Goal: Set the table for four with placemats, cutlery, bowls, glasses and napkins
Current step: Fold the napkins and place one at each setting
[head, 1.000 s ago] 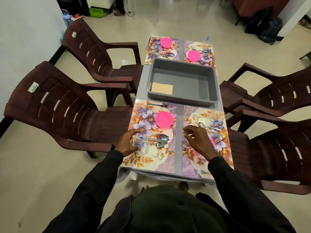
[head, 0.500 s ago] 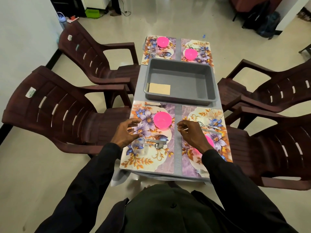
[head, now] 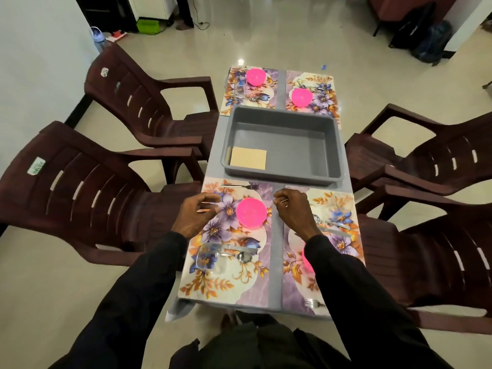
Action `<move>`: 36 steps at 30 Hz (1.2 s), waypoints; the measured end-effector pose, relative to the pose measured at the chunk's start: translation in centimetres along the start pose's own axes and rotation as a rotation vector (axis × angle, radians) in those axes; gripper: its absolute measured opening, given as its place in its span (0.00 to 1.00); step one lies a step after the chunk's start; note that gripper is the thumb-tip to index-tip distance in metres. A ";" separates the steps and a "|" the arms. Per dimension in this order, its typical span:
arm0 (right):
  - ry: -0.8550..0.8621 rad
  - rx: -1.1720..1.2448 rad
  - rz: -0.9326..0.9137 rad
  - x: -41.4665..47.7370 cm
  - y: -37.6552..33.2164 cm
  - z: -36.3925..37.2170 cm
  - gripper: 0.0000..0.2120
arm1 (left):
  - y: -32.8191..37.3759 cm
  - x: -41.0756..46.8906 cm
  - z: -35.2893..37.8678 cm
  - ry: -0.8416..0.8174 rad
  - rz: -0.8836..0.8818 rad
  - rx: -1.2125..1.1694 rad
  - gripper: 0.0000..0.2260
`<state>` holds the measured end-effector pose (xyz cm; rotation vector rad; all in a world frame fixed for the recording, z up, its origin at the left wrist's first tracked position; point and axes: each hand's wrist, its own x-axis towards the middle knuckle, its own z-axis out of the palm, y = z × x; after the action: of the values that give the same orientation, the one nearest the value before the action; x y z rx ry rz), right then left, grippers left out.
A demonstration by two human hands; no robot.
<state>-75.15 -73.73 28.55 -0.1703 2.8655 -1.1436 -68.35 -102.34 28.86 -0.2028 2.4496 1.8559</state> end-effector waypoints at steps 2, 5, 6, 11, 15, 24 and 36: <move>0.011 0.030 0.034 3.3 -0.3 0.4 0.09 | 0.8 1.8 0.0 0.034 -0.022 -0.028 0.12; 0.018 0.101 0.091 8.4 -0.6 0.9 0.10 | 1.2 4.5 -0.2 0.077 -0.075 -0.077 0.10; 0.028 0.123 0.118 9.9 -0.7 1.0 0.10 | 1.2 5.2 -0.4 0.088 -0.095 -0.085 0.10; 0.016 0.182 0.331 18.7 1.9 3.5 0.06 | 0.8 8.5 -0.9 0.137 -0.146 -0.114 0.12; -0.084 0.149 0.456 24.4 4.0 6.4 0.02 | 0.4 9.7 -0.9 0.180 -0.194 -0.165 0.11; -0.138 0.234 0.642 28.7 5.5 13.0 0.14 | -1.7 9.3 -2.8 0.239 -0.275 -0.131 0.11; -0.136 0.249 0.591 28.4 2.8 11.8 0.25 | -0.4 8.3 -3.5 0.233 -0.293 -0.213 0.12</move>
<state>-102.56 -83.21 17.88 0.5457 2.3662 -1.2648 -76.39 -106.37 28.33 -0.7848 2.1947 2.0493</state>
